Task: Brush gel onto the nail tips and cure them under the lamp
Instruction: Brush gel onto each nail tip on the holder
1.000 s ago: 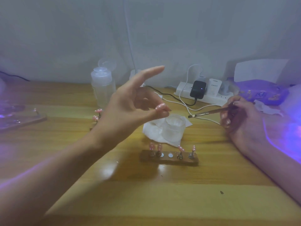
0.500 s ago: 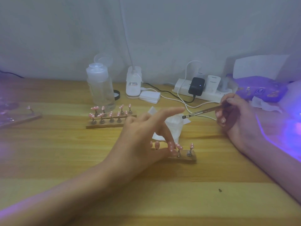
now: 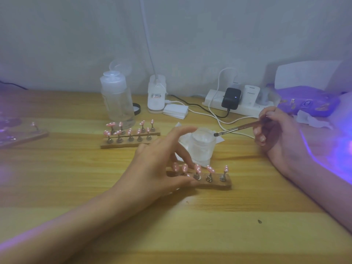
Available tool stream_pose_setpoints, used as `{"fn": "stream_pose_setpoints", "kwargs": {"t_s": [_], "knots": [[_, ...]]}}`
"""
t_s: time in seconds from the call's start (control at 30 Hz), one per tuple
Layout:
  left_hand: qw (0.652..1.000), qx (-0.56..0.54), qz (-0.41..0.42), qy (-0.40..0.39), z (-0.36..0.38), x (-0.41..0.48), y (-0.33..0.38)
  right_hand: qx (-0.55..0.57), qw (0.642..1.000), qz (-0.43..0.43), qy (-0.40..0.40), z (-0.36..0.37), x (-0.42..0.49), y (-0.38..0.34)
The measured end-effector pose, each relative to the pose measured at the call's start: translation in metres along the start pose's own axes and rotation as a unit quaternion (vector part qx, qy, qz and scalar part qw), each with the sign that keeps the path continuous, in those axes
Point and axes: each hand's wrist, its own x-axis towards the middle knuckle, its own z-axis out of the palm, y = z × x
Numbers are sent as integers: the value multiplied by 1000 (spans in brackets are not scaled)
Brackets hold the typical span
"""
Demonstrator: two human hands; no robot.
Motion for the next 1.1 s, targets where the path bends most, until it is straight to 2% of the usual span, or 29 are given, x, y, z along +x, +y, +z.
{"fn": "stream_pose_setpoints", "kwargs": {"t_s": [0.1,0.3,0.6,0.87,1.1], "knots": [[998,-58,-20,4,-3,-5,-5,0,1000,3,2,0,0,-1],[996,-88,-30,-8,-3,-6,-10,11,1000,14,17,0,-1,-2],[995,-101,-23,11,-1,-8,-11,4,1000,17,17,1,-2,-3],[998,-65,12,23,-1,-7,-9,2,1000,20,17,2,-1,-2],[996,-92,7,-1,-1,-4,-9,0,1000,17,18,2,-1,-3]]}}
